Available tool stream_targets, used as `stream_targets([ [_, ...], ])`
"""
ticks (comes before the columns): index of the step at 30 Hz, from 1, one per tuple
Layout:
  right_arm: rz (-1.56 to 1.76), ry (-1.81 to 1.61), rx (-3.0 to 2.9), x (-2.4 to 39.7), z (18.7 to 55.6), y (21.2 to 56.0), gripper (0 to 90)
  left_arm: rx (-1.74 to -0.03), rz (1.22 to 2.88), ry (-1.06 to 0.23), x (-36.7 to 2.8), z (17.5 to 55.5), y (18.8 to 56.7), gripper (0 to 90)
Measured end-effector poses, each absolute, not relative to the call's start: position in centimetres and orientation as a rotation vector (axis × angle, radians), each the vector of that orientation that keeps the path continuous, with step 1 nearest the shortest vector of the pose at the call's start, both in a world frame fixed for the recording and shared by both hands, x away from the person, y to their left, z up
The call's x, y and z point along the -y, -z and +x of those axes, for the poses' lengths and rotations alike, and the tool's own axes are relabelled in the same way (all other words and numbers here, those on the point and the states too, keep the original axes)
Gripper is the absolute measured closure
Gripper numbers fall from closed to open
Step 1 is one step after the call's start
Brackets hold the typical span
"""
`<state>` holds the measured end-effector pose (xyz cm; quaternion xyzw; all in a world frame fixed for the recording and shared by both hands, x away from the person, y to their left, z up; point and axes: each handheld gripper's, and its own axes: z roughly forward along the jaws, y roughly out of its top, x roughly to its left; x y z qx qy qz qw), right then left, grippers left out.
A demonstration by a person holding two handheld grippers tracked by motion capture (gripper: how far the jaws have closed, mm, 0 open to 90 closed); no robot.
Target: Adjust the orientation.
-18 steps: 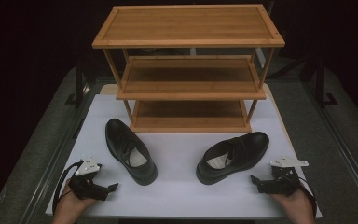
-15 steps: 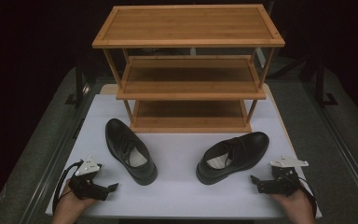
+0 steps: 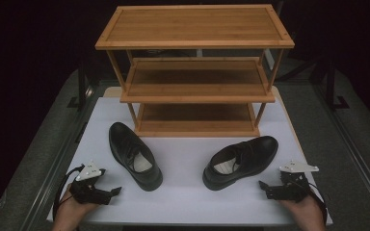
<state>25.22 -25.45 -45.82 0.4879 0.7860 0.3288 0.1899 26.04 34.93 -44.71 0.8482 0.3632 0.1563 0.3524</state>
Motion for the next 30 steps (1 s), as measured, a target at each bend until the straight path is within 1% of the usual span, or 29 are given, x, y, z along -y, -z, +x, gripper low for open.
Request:
stream_targets([
  [1, 1.372, -0.924, -2.209, 25.4, 25.2, 45.8, 6.8, -0.941, 2.181, -0.383, -35.2, 26.0, 44.5, 19.2],
  [2, 1.372, -0.924, -2.209, 25.4, 25.2, 45.8, 6.8, -0.941, 2.181, -0.383, -35.2, 26.0, 44.5, 24.2],
  [3, 1.371, -0.924, -2.21, 25.4, 25.2, 45.8, 6.8, -0.956, 2.173, -0.387, -35.3, 26.1, 44.3, 25.0],
  [4, 1.372, -0.925, -2.209, 25.4, 25.2, 45.8, 6.8, -0.955, 2.174, -0.386, -35.4, 26.1, 44.2, 28.0],
  [6, 1.371, -0.924, -2.209, 25.5, 25.2, 45.8, 6.8, -0.955, 2.164, -0.385, -35.5, 26.0, 43.9, 38.5],
  [7, 1.372, -0.924, -2.209, 25.5, 25.2, 45.8, 6.8, -0.954, 2.163, -0.38, -35.6, 26.1, 43.7, 40.4],
  [10, 1.371, -0.925, -2.209, 25.5, 25.2, 45.8, 6.8, -0.965, 2.163, -0.378, -35.7, 26.2, 43.3, 53.0],
  [11, 1.371, -0.924, -2.209, 25.5, 25.2, 45.8, 6.8, -0.977, 2.151, -0.358, -35.8, 26.4, 42.9, 60.1],
  [13, 1.372, -0.925, -2.209, 25.5, 25.2, 45.8, 6.8, -0.987, 2.144, -0.358, -35.9, 26.6, 42.4, 68.7],
  [14, 1.371, -0.925, -2.209, 25.5, 25.2, 45.8, 6.8, -0.992, 2.143, -0.359, -35.9, 26.8, 42.2, 74.8],
  [17, 1.371, -0.925, -2.209, 25.5, 25.2, 45.8, 6.7, -1.007, 2.14, -0.356, -36.0, 27.1, 41.5, 85.8],
  [19, 1.371, -0.924, -2.209, 25.5, 25.2, 45.8, 6.8, -1.014, 2.135, -0.352, -36.0, 27.2, 41.4, 89.7],
  [27, 1.372, -0.925, -2.209, 25.5, 25.2, 45.8, 6.8, -1.039, 2.138, -0.362, -36.3, 28.9, 40.0, 89.8],
  [30, 1.372, -0.925, -2.208, 25.5, 25.2, 45.8, 6.8, -1.041, 2.137, -0.386, -36.6, 30.0, 39.2, 89.8],
])
